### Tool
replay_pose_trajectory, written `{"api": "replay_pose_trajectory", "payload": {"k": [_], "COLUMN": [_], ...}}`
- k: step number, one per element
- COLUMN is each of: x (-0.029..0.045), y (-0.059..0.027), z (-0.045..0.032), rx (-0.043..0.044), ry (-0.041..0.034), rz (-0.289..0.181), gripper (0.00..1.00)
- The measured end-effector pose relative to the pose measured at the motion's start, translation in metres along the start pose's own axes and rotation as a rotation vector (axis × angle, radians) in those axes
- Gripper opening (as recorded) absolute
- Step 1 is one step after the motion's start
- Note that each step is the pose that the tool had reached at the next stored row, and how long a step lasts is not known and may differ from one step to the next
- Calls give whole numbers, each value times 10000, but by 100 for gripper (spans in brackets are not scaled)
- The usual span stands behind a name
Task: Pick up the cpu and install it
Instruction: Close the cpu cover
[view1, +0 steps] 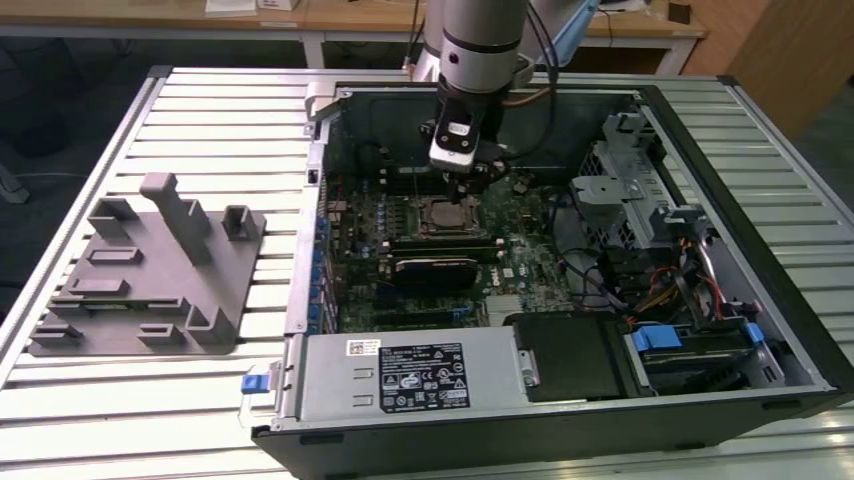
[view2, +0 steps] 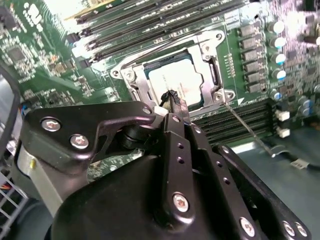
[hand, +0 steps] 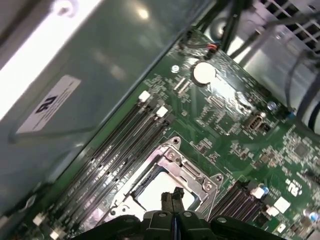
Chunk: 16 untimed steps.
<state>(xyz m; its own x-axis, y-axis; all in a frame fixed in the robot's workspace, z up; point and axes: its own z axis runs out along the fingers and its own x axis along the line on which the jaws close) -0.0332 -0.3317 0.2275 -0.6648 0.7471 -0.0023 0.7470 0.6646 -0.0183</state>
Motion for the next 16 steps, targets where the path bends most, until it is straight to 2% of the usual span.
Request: {"api": "replay_pose_trajectory", "payload": {"k": [16], "x": [0], "y": [0], "z": [12], "rx": [5], "ry": [-67], "rz": [-2864], "gripper": [11]}}
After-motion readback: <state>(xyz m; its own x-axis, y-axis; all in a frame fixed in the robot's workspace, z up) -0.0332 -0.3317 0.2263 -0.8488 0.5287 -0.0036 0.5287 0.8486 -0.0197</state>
